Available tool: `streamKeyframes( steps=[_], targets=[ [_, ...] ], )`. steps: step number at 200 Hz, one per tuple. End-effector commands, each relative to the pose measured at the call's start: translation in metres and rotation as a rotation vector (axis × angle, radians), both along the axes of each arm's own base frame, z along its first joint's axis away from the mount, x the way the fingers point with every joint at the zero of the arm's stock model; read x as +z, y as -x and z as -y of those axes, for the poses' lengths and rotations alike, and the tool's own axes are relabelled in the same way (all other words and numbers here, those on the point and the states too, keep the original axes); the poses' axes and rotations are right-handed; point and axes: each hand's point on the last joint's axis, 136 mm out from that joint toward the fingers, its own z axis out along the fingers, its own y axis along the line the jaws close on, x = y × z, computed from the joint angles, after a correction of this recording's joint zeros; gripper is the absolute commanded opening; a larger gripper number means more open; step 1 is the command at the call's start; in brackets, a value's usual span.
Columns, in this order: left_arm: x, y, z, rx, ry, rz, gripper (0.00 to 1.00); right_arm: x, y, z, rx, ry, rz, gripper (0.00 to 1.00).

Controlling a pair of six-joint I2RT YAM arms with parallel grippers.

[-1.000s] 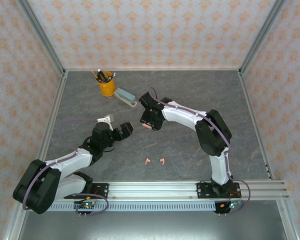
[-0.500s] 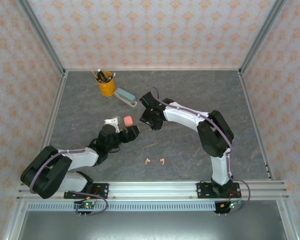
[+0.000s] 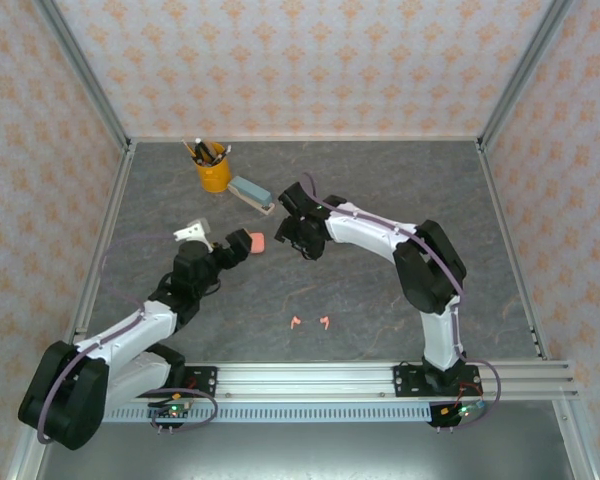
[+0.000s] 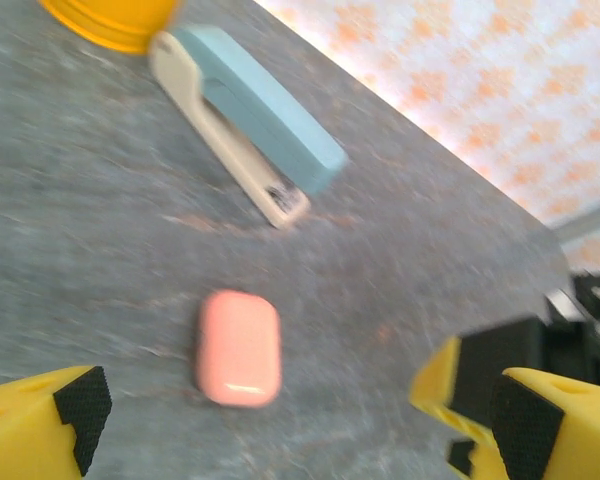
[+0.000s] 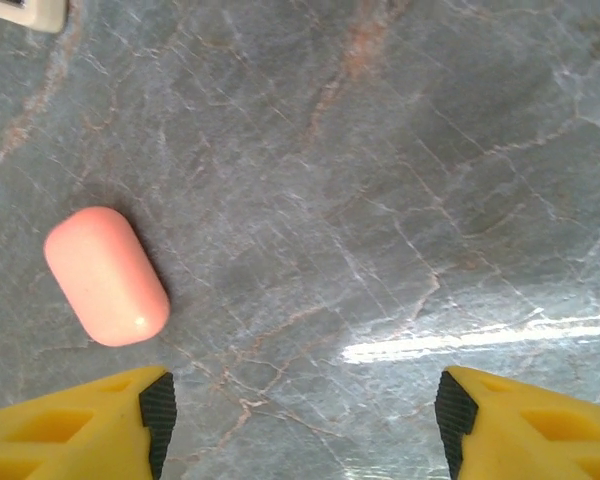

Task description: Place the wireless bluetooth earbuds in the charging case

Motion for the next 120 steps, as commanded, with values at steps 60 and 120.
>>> streamKeyframes(
  steps=[60,120],
  targets=[
    [-0.006,-0.019,-0.082,0.233,0.055,-0.2,1.0,-0.017,-0.009,-0.035,0.256,0.227,0.015,0.76],
    [-0.015,-0.032,-0.092,0.238,0.093,-0.258,1.0,-0.029,-0.013,-0.064,0.383,0.291,0.036,0.77]
  ],
)
